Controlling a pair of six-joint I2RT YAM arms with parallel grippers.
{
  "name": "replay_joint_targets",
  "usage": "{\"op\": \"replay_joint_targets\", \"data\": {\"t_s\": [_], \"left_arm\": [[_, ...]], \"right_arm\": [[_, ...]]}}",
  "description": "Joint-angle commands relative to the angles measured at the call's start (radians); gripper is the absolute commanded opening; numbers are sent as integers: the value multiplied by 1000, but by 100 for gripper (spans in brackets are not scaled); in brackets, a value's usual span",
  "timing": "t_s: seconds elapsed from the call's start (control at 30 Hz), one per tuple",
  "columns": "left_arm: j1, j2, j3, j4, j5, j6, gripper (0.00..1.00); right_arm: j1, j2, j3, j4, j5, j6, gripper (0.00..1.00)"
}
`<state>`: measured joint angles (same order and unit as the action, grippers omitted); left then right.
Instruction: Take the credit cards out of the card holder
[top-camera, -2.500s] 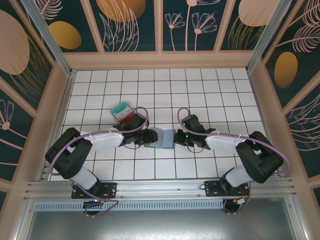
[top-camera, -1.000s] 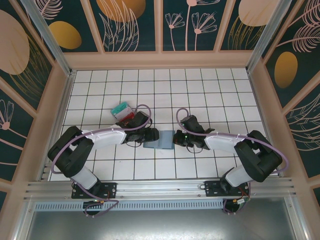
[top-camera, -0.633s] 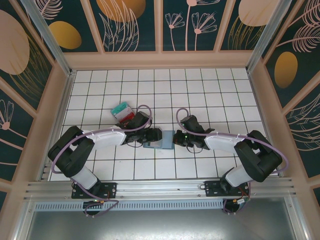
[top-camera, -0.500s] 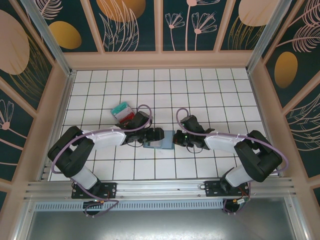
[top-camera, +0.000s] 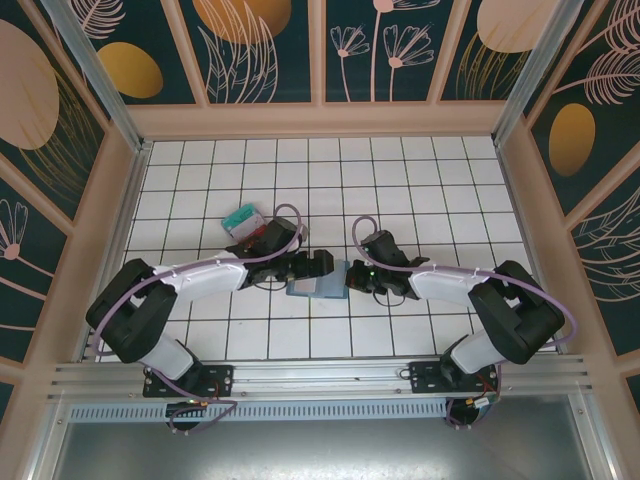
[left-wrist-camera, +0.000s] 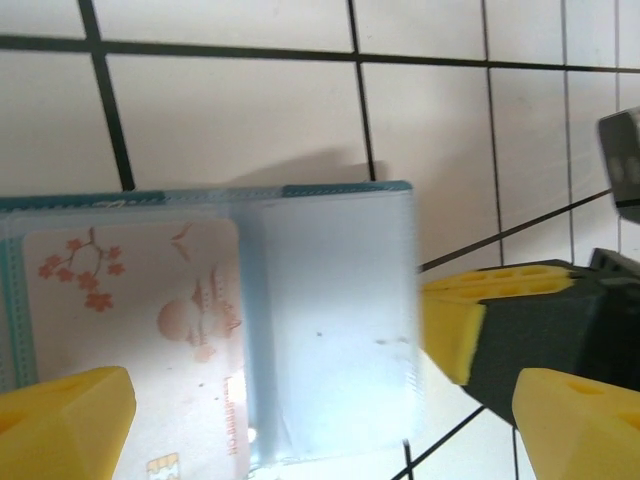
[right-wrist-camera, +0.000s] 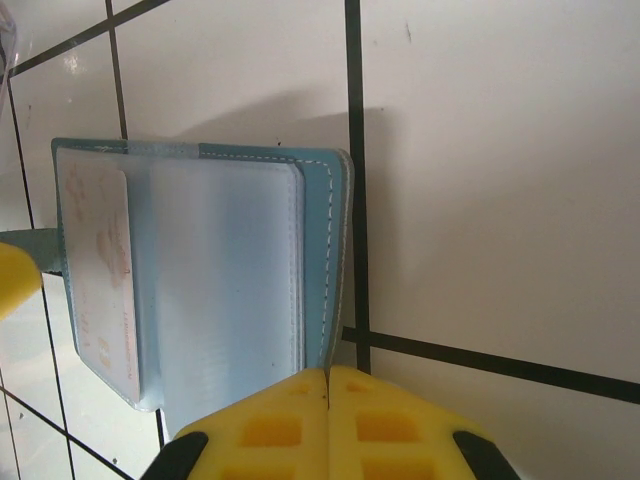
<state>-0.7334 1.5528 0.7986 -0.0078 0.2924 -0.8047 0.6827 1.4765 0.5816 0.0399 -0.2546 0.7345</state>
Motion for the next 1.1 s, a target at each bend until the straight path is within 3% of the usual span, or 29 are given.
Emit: {"op": "replay_joint_targets", "data": {"t_s": [0.0, 0.13, 0.3, 0.47, 0.6, 0.67, 0.87, 1.07], "left_arm": [[-5, -32, 31, -34, 2, 23, 96], [9, -45, 33, -97, -73, 45, 89], [47, -55, 17, -182, -157, 94, 61], [71, -43, -16, -179, -158, 130, 42], [71, -15, -37, -144, -137, 128, 35], [71, -4, -49, -121, -119, 116, 31], [72, 10, -81, -66, -85, 93, 21], [71, 32, -90, -57, -73, 88, 17]], "right_arm": [[9, -8, 14, -19, 14, -10, 0], [4, -46, 32, -61, 45, -17, 4], [3, -85, 87, -115, 77, -8, 12], [19, -85, 139, -114, 73, 11, 22], [46, -54, 186, -161, 138, 20, 28], [55, -48, 188, -147, 127, 14, 26], [56, 29, 181, -13, -64, 25, 9], [61, 120, 200, 51, -157, 35, 11]]}}
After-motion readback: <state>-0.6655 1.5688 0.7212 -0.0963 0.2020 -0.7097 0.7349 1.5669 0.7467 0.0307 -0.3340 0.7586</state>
